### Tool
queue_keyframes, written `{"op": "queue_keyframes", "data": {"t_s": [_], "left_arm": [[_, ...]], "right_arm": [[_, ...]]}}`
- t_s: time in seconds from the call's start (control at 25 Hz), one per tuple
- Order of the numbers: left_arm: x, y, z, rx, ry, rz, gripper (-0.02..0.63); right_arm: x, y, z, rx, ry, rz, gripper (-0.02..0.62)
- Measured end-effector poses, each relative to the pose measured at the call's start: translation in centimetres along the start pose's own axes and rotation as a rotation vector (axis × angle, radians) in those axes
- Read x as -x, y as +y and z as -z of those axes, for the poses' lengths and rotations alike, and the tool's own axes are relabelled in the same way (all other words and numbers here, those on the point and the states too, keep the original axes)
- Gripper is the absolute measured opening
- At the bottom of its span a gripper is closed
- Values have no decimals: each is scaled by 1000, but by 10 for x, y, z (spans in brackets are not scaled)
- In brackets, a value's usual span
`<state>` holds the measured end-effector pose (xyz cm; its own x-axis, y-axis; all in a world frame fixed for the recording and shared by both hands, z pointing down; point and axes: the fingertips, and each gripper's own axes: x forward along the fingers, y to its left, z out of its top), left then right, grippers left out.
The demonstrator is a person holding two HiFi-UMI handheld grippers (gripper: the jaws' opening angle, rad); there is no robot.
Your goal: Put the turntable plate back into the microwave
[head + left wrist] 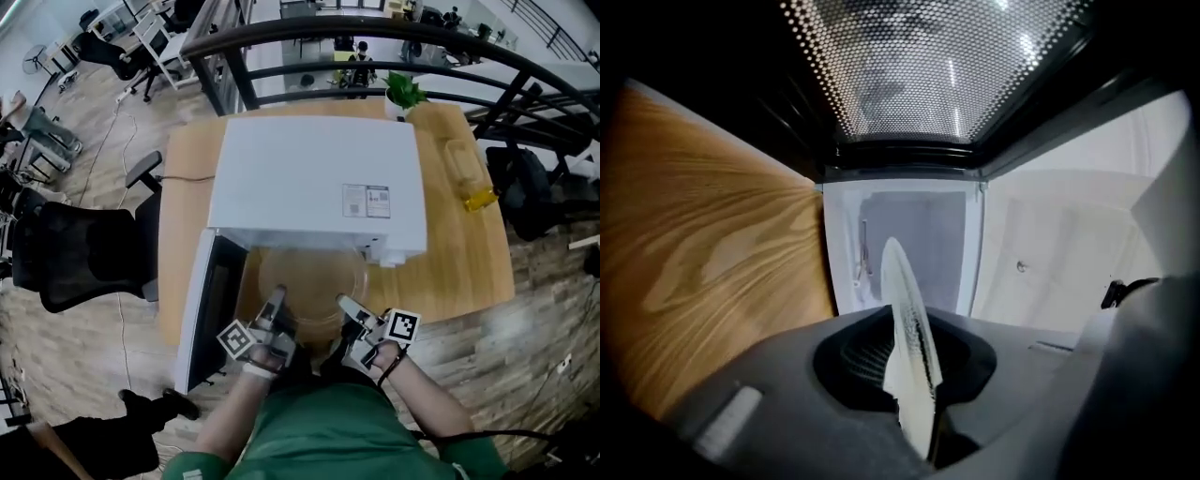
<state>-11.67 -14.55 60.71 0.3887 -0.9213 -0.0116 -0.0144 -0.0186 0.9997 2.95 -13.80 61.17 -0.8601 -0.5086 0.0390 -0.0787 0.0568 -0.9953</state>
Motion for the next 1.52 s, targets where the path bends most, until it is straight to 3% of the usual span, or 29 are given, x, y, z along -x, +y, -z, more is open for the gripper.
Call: {"op": "queue_keyframes", "data": {"t_s": [0.8, 1.52], "left_arm": [[-30, 30, -35, 30, 14, -26, 44], [-50, 49, -54, 64, -37, -97, 34]], "right_arm": [[-41, -33, -14, 10, -43, 29, 55], [-63, -59, -35, 40, -59, 108, 58]]}}
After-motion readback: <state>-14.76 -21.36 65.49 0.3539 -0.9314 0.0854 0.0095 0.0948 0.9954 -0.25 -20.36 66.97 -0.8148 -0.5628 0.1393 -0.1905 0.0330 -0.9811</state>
